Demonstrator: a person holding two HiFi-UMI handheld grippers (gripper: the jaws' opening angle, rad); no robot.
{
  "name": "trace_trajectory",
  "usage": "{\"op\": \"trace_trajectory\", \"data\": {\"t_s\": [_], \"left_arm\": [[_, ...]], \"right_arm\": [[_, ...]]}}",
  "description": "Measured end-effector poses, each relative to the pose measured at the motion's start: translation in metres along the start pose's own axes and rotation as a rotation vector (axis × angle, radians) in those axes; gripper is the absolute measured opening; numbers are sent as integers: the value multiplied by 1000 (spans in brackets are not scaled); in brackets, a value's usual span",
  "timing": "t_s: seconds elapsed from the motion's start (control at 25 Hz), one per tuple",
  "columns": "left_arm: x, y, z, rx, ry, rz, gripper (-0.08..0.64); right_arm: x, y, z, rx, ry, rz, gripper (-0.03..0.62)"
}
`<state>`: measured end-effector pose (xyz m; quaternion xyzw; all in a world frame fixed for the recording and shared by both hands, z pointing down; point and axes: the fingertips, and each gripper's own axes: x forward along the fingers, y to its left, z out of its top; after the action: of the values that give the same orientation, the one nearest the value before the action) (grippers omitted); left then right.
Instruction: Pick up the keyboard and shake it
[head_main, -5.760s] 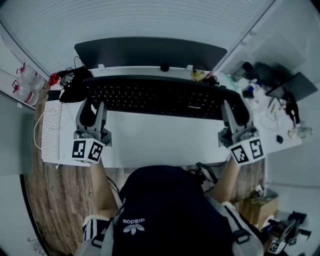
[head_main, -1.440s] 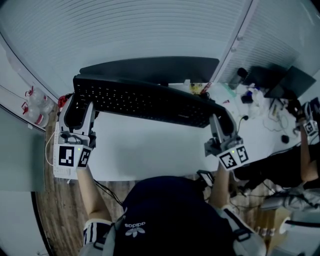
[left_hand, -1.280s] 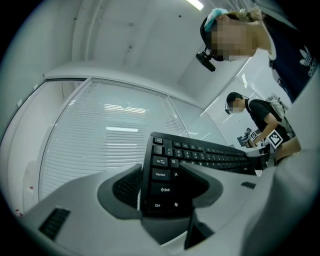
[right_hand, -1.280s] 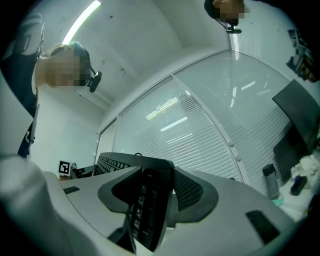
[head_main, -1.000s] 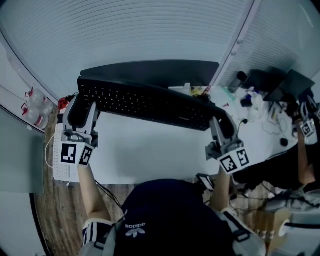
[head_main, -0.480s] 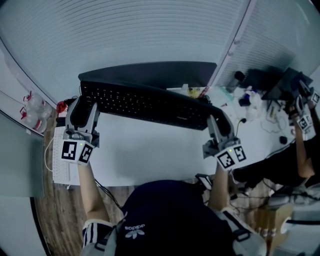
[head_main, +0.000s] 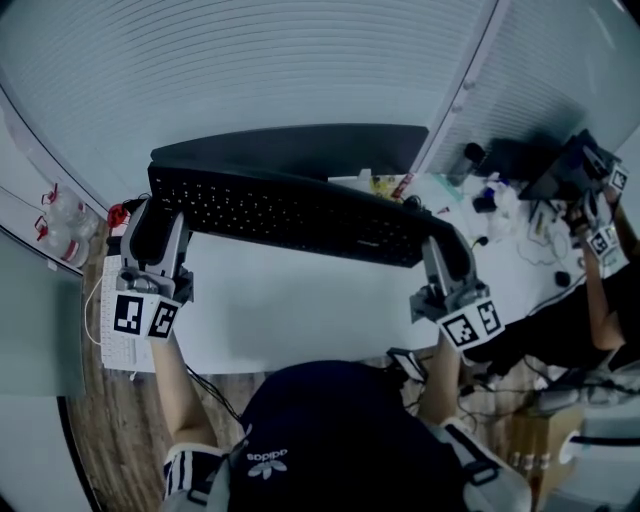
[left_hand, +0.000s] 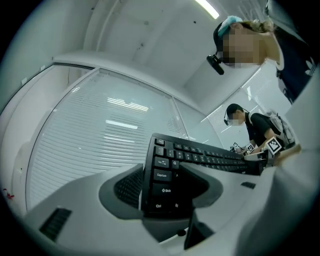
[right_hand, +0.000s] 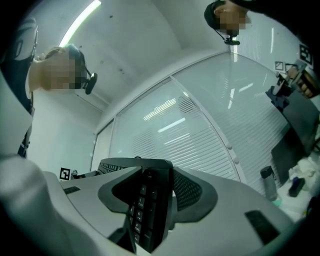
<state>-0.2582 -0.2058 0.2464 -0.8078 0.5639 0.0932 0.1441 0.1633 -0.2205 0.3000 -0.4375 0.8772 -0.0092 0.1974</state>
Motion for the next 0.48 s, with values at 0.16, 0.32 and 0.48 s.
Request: {"op": "trace_trajectory", "data": {"t_s": [0.16, 0.32, 0.48], "left_arm": [[1, 1, -6, -18, 21, 13, 224], [1, 3, -6, -23, 20, -5, 222], [-2, 4, -3, -65, 0, 15, 222]], "right_arm": [[-1, 2, -3, 7, 14, -25, 186], [3, 1, -5, 17, 26, 2, 179], [2, 9, 3, 3, 52, 23, 179]]}}
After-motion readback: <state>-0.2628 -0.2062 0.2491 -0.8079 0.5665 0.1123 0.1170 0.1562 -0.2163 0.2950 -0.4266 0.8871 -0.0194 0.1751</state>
